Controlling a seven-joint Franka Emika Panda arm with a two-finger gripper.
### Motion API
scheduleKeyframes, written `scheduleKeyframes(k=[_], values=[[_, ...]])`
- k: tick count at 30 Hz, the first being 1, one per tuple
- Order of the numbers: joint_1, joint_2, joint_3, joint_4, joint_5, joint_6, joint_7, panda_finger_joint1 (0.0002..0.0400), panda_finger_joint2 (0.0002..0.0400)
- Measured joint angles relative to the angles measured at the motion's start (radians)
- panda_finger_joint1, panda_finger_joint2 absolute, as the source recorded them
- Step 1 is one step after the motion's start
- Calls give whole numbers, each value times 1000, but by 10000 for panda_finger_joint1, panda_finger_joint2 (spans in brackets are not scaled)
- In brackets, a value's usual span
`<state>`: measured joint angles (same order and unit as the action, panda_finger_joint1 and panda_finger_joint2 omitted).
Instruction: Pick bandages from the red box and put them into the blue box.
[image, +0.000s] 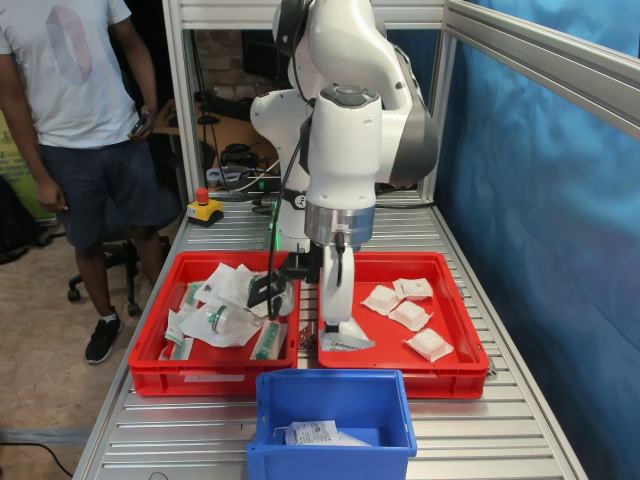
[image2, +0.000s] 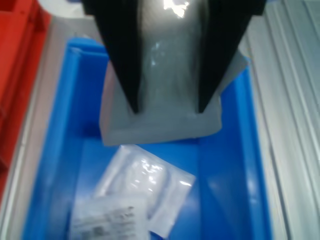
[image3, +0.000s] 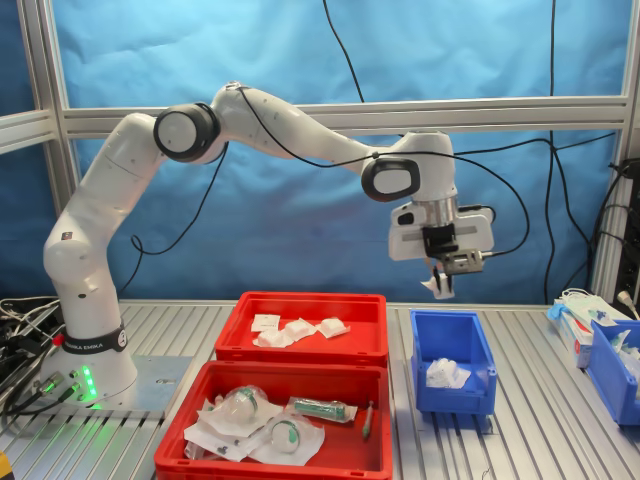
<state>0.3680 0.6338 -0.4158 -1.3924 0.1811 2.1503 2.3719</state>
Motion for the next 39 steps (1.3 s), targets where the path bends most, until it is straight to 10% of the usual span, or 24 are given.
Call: scheduleKeyframes(k=[14, 39], values=[[-44, 65, -24, 64, 5, 174, 0, 76, 76], [-45, 66, -32, 73, 5, 204, 0, 76, 76]])
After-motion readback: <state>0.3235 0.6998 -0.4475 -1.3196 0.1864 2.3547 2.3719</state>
